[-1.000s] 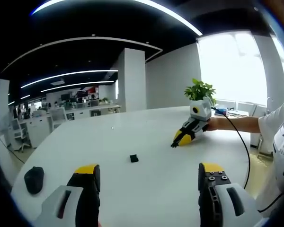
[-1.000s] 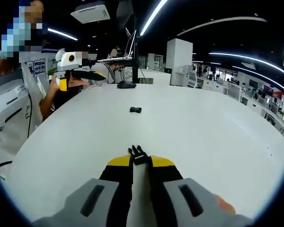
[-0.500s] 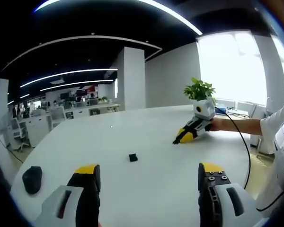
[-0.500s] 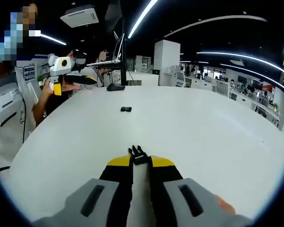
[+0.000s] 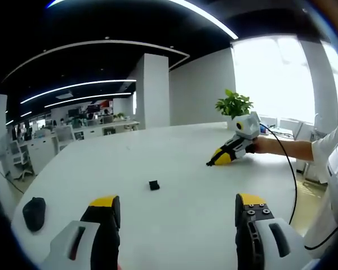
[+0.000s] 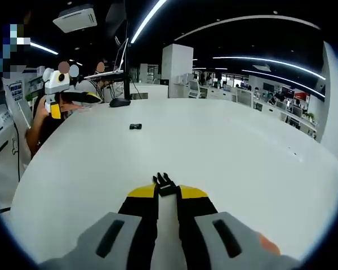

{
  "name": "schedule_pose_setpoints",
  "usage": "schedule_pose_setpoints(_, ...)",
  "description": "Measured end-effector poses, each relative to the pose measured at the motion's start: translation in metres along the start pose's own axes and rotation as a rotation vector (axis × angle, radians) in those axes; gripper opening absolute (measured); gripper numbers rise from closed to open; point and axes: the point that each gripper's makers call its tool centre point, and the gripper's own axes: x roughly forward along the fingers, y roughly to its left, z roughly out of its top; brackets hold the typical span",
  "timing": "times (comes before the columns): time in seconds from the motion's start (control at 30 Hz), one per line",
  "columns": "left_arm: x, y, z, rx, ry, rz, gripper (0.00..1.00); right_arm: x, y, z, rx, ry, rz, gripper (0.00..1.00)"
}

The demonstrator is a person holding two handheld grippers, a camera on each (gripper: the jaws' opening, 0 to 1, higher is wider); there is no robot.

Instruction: Snap the two parts of the plastic buckle together until the buckle closes and remains connected.

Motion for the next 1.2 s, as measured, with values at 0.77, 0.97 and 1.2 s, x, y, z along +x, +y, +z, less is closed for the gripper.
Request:
schedule_pose_setpoints(0.77,0.006,0.004,0.001,-0.012,-0.004,-0.011,0.85,-0.006,0.004,0.013,0.006,-0.057,-0.007,0.18)
schedule_pose_setpoints(0.97,0.018,0.007,0.007,-0.053,-0.023,-0.034,0.86,-0.01,0.004,0.019,0.013,-0.084,-0.01,0.18)
schedule_pose_setpoints(1.2,0.038,0.012,0.019,-0.043,-0.087,-0.097,0.73,-0.019,0.006,0.031,-0.003,-0.125,-0.027,0.18)
